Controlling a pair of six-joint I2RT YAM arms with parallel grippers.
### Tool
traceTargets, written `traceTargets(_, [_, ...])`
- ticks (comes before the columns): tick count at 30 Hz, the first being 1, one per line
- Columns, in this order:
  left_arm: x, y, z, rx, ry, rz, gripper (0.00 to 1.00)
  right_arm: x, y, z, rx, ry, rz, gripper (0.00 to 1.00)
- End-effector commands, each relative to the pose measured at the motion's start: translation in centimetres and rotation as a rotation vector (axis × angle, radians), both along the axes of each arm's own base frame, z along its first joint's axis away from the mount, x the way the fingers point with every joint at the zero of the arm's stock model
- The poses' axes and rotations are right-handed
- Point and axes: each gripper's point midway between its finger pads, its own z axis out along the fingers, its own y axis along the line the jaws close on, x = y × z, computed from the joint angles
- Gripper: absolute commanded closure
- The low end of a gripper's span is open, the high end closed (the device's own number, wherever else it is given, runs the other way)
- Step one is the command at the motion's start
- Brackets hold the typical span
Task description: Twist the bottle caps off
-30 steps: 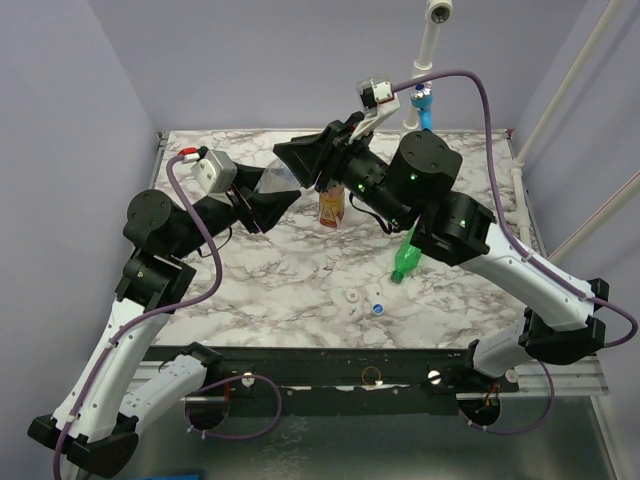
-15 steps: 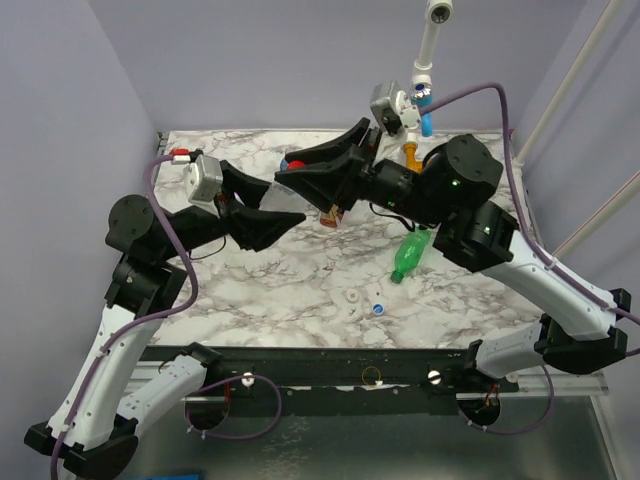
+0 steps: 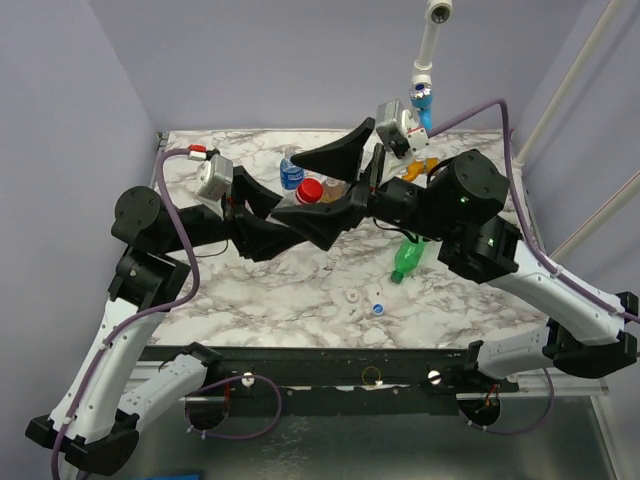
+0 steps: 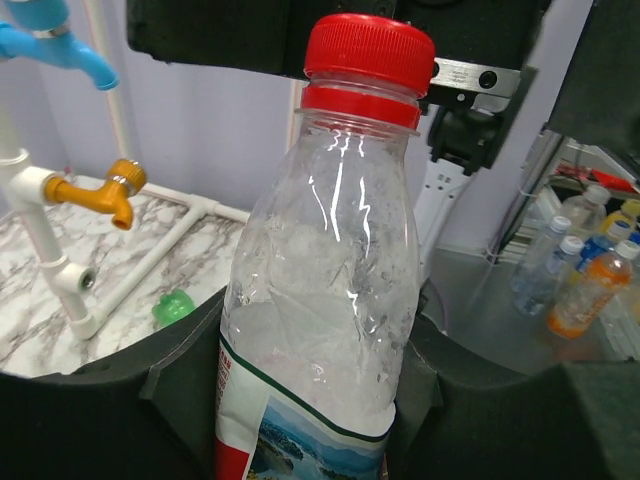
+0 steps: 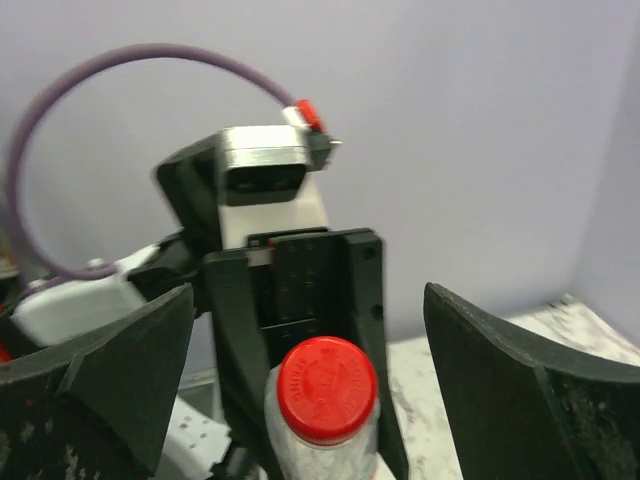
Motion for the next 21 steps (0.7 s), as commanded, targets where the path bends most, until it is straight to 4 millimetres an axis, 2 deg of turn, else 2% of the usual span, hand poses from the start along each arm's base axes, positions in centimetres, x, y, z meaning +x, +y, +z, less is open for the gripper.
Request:
traceTargets(1, [3.4,0.6,-0.9,0.003,-0.051,0.179,0.89,5.3,-2.5,0.8,0.093,0.135,-0.311,0.0])
traceTargets(4, [5.2,1.1,-1.3,0.013,-0.1,0.278,0.88,7.7,-2.7,0.8,0.087,0.219,-0.436,0.0])
traceTargets(8, [7.2,1.9,-1.6,0.032,-0.158,0.385,0.88,10.9,-1.5,-1.5,-0.031,0.318,-0.591,0.07])
traceTargets(12, [9.0,2.7,-1.9,0.042,-0.181,0.49,0.86,11.0,-0.7,-2.3,-0.03,0.347,-0.571,0.12])
traceTargets(21, [10.3,3.5,-2.0,0.028,-0.182,0.57,0.87,10.3,-0.7,-2.5,0.02,0.374,-0.528,0.34])
